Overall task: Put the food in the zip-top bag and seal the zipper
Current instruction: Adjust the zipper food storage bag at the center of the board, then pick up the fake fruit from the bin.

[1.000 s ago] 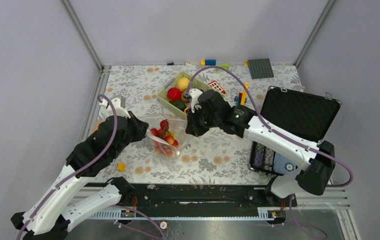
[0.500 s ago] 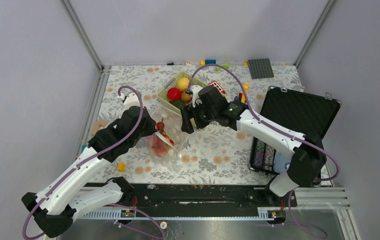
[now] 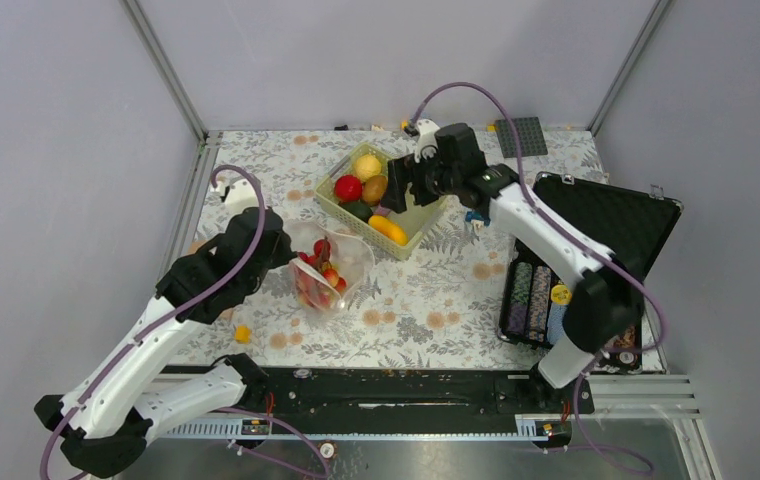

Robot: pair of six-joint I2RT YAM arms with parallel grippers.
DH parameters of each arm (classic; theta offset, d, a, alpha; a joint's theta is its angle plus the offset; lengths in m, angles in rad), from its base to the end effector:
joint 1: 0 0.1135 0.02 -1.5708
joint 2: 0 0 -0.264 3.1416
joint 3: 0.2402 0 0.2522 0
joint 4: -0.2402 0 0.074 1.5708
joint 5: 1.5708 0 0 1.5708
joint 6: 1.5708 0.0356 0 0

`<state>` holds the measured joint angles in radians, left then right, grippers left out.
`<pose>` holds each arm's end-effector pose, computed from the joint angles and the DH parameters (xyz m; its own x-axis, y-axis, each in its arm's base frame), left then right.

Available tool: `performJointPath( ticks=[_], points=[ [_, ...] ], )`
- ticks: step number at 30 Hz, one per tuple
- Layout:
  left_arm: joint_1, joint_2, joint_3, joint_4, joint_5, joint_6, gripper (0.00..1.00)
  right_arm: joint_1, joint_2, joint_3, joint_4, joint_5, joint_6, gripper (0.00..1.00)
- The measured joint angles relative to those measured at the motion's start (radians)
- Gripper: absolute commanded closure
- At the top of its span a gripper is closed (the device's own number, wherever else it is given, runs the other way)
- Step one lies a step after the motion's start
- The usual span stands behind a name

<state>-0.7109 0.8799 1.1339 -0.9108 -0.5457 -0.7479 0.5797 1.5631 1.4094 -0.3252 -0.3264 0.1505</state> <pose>0.1306 -0.0881 0.3728 -0.5067 -0.3308 -0.7961 -0.1341 0.9424 -0.3063 0.2990 0.2094 0.3496 -0.4947 -0.1541 -0.8553 -0.6906 0.6672 0.2791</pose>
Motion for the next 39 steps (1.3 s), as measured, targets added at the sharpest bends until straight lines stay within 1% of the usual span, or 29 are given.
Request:
performJointPath(
  ticks=[3,6,10,14,22,27,28,30,32,34,39],
  points=[
    [0.003,0.002,0.039,-0.039,-0.035,0.008,1.00,-0.030,0.194,0.142,-0.020,-0.006,-0.018,0.06],
    [0.009,0.009,0.069,-0.069,-0.057,0.018,1.00,-0.032,0.337,0.226,-0.048,0.001,-0.051,0.05],
    [0.014,0.029,0.106,-0.117,-0.087,0.026,1.00,-0.031,0.459,0.292,-0.100,0.038,-0.093,0.05],
    [0.021,0.047,0.117,-0.148,-0.097,0.034,1.00,-0.031,0.538,0.353,-0.138,0.064,-0.131,0.06],
    [0.024,0.126,0.116,-0.155,-0.071,0.053,1.00,-0.031,0.611,0.376,-0.180,0.040,-0.175,0.06],
    [0.031,0.180,0.116,-0.137,-0.037,0.071,1.00,-0.031,0.630,0.376,-0.209,-0.015,-0.222,0.06],
    [0.032,0.190,0.116,-0.133,-0.029,0.075,1.00,-0.031,0.632,0.376,-0.216,-0.027,-0.234,0.07],
    [0.036,0.204,0.116,-0.128,-0.013,0.083,1.00,-0.030,0.636,0.376,-0.229,-0.042,-0.267,0.12],
    [0.040,0.216,0.117,-0.126,0.005,0.093,1.00,-0.030,0.644,0.377,-0.240,-0.044,-0.294,0.10],
    [0.046,0.229,0.124,-0.129,0.026,0.105,1.00,-0.029,0.655,0.378,-0.250,-0.040,-0.315,0.11],
    [0.077,0.276,0.185,-0.135,0.079,0.131,1.00,-0.028,0.694,0.402,-0.299,0.033,-0.365,0.19]
  ],
)
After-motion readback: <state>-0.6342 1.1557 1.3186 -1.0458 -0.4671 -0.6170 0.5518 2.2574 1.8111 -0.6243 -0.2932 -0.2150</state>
